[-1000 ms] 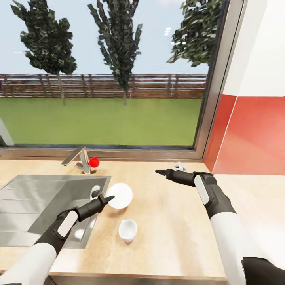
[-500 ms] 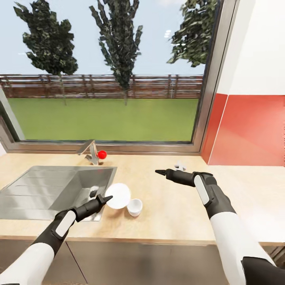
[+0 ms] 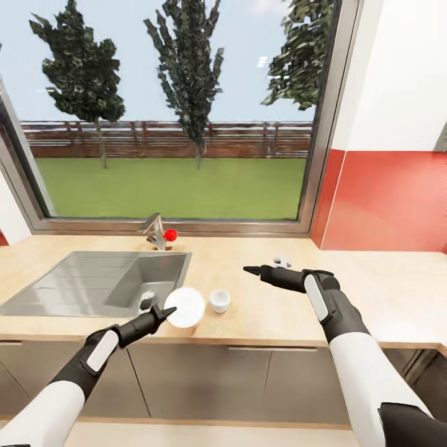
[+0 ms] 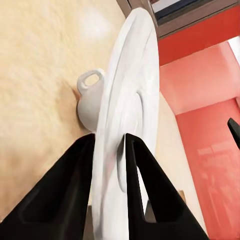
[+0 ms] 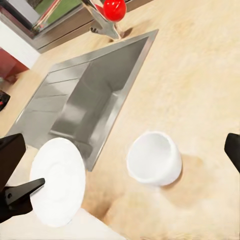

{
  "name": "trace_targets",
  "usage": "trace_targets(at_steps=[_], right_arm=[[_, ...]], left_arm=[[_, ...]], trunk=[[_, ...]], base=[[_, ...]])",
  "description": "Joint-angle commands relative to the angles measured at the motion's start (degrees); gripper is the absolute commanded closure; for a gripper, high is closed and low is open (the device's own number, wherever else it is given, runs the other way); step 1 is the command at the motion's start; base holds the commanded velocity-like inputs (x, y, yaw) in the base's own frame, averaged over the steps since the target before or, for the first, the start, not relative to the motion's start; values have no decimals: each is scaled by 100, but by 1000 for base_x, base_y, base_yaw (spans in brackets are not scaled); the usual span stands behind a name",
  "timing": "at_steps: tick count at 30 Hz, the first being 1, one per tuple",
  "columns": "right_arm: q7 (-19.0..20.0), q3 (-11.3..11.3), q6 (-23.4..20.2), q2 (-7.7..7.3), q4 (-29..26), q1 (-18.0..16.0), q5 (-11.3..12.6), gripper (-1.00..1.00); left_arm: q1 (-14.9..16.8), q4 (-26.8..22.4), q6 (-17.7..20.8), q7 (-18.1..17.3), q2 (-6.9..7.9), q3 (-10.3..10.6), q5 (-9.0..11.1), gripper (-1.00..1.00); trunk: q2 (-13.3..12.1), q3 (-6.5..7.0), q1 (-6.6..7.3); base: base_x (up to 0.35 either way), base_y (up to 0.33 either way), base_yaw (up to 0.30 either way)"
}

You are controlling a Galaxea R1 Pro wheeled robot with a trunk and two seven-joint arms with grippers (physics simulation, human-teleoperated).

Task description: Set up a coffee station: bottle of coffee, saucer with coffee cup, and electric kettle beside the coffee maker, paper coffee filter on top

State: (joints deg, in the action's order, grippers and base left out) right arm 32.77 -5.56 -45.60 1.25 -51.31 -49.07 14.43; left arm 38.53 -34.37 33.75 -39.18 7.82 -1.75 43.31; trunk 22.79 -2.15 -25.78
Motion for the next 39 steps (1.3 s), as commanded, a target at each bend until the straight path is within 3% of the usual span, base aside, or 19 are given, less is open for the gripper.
trace_targets(at_steps=[1,21,26,32,34,39], right_arm=[[19,-24,-37,7,-1,-6,-1,-100],[18,-17,-37,20,6,-6,-2,-100],[19,1,-37,43,131,-5,-13,-100],[34,87,11,242,1283,118,-26,-100],[35,176,260,269,1747,133,-30,-100],[36,814,1164,286,2835,162,-57,-100]], left_arm=[[5,1,33,-2,2,-9,20,100],[0,7,28,-2,12,-9,18,100],[-17,61,25,-11,85,-9,14,100],[-138,94,-3,-49,117,-11,9,100],[-295,94,-5,-103,172,-48,13,100],[-495,97,-1,-493,411,-194,9,100]], trunk=[[14,-13,-1],[14,-12,-1],[14,-12,-1],[14,-12,-1],[14,-12,-1],[14,-12,-1]], base=[[-336,76,0],[-332,72,0],[-204,12,0],[-28,1,0],[-4,0,0],[-1,0,0]])
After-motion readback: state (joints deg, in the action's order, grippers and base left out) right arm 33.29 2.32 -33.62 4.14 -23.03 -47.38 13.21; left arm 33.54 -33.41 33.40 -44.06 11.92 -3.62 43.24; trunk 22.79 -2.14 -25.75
